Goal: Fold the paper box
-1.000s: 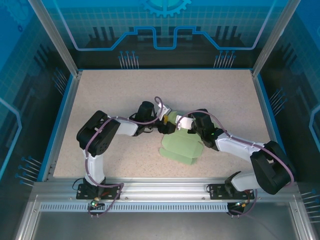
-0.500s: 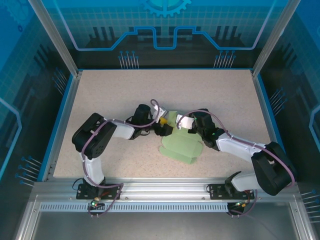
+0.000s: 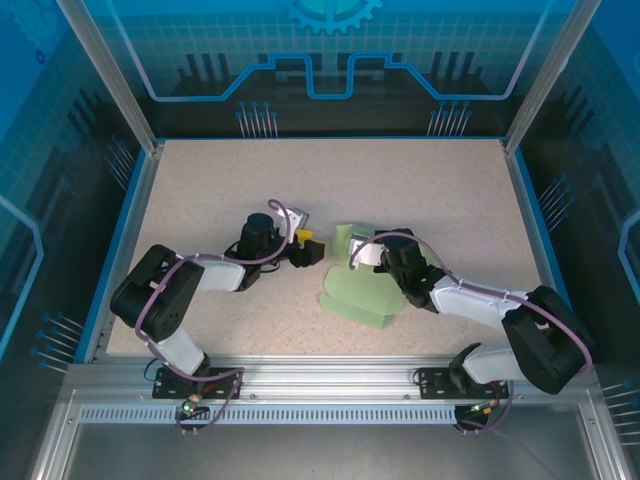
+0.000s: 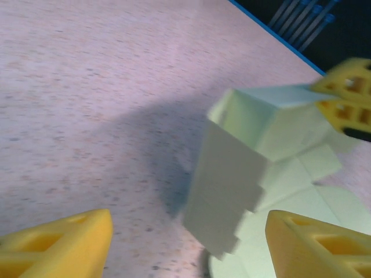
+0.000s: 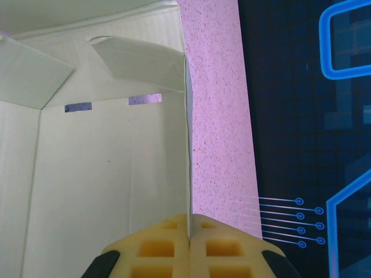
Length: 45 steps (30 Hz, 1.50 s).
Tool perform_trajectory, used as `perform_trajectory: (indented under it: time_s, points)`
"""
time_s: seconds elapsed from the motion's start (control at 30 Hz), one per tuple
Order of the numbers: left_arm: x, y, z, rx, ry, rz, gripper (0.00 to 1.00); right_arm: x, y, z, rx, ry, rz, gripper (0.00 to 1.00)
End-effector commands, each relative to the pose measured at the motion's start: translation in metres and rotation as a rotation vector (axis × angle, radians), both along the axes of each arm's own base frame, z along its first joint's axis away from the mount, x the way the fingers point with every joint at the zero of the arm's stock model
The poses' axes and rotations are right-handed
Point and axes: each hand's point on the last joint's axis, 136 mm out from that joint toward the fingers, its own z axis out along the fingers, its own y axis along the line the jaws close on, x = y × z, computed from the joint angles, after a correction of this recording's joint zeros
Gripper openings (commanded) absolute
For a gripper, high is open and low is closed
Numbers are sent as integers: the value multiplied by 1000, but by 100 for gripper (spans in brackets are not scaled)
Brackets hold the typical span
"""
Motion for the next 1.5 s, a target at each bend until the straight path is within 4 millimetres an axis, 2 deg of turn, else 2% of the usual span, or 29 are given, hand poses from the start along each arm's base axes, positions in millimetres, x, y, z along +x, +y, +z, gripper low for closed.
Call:
perform_trajectory:
  time_s: [0.0,0.2,0.37,0.57,0.83,1.17,1.47]
  points:
    - [24,20,0,49,21,155,70,1,4,22,-17,-125,7,3]
    - [32,11,-12,103,53,109,67,-6,10,20,-68,-166,30,3]
    - [26,-4,-21,106,39,16,66,-12,14,17,-95,-189,34,3]
    - [14,-19,-28,89,21,-82,65,-14,15,4,-113,-163,29,3]
    - [3,-38,-24,73,-16,-184,66,-15,14,-5,-103,-122,25,3]
    - [-8,-58,-21,61,-31,-273,67,-13,9,-3,-73,-99,3,3]
    - [-5,-71,-24,48,-20,-292,66,-12,7,2,-20,-89,-7,3]
